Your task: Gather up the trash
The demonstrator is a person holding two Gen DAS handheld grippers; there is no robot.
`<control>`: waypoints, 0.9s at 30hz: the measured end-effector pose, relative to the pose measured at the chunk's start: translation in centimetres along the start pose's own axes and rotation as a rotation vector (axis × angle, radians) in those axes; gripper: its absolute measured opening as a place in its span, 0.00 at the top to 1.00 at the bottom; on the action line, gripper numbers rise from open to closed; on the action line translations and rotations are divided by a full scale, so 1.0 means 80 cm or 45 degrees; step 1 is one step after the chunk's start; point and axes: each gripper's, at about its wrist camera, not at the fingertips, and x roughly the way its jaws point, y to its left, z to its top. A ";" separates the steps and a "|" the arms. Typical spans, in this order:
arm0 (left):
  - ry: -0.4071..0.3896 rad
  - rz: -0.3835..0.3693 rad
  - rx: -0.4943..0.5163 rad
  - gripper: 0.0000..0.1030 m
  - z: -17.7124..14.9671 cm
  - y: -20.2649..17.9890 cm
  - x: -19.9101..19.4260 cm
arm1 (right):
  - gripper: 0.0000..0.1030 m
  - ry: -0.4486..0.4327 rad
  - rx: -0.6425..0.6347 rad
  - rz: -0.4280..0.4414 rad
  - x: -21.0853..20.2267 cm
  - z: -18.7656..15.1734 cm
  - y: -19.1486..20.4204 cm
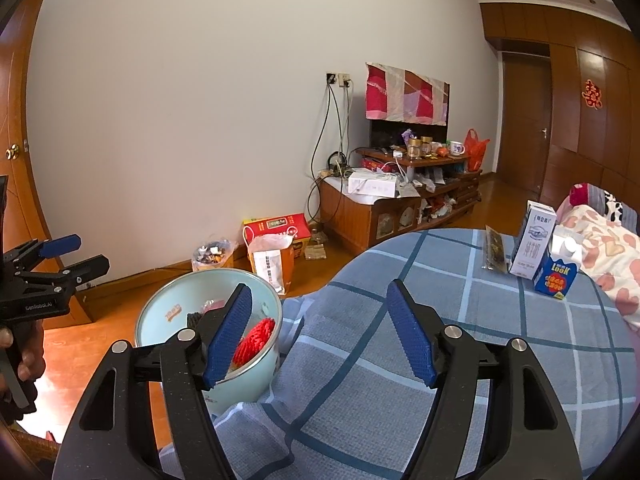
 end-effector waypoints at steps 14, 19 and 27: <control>0.002 0.001 0.003 0.11 0.000 0.002 0.001 | 0.32 0.007 0.013 0.010 0.002 -0.006 0.003; 0.007 0.005 0.006 0.10 -0.002 0.005 0.003 | 0.32 0.006 0.014 0.010 0.002 -0.007 0.001; 0.004 0.022 0.013 0.10 -0.002 0.001 0.003 | 0.32 0.002 0.011 0.010 0.000 -0.007 0.002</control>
